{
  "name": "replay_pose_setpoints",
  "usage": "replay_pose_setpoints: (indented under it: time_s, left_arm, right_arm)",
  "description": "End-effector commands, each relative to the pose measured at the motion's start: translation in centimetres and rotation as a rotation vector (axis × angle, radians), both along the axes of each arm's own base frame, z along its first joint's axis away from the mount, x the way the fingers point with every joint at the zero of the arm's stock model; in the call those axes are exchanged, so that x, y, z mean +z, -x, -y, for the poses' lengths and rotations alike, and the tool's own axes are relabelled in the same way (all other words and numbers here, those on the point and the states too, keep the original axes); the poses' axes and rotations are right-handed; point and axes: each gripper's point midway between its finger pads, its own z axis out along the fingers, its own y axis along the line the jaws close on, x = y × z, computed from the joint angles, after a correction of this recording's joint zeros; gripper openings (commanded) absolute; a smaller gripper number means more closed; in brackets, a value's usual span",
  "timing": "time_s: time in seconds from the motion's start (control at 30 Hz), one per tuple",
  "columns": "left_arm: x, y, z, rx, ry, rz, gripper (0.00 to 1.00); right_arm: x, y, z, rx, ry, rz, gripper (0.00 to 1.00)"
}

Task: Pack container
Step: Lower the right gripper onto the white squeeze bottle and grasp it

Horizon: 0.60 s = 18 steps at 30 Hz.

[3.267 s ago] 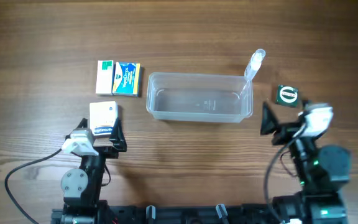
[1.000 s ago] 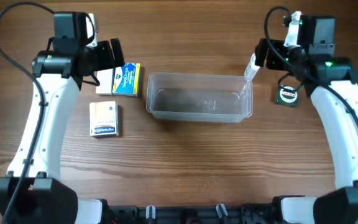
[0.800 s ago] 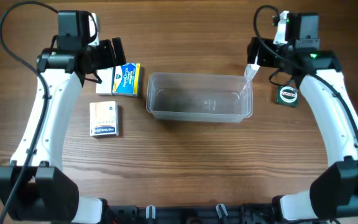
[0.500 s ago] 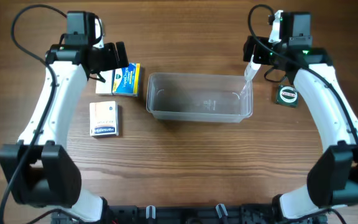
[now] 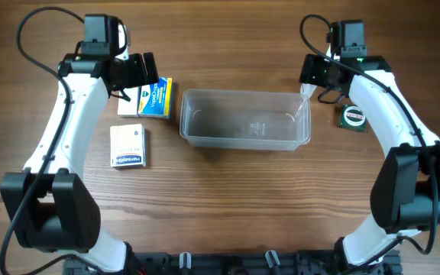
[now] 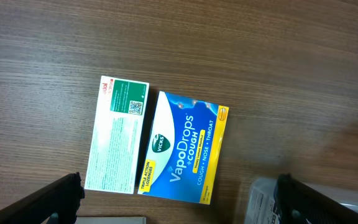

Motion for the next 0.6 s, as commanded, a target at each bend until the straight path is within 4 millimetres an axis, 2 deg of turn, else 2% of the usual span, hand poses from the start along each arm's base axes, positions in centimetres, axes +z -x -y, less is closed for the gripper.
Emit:
replay_pose_setpoints:
  time_s: [0.0,0.3,0.47,0.57]
  left_arm:
    - [0.6,-0.6,-0.4,-0.003,-0.015,0.021,0.99]
    - [0.6,-0.6,-0.4,-0.003,-0.015,0.02,1.0]
    - [0.6,-0.6,-0.4,-0.003,-0.015,0.02,1.0]
    - [0.6,-0.5,-0.4,-0.003,-0.016,0.017,1.0]
  right_arm:
    - [-0.7,-0.2,0.1,-0.02,0.011,-0.017,0.77]
    - [-1.3,0.1,-0.2,0.023,0.024,-0.041,0.77]
    - [-1.3,0.0,-1.4,0.109,0.051,-0.036,0.77]
    - [-1.2,-0.2,-1.6,0.098,0.044,-0.026,0.71]
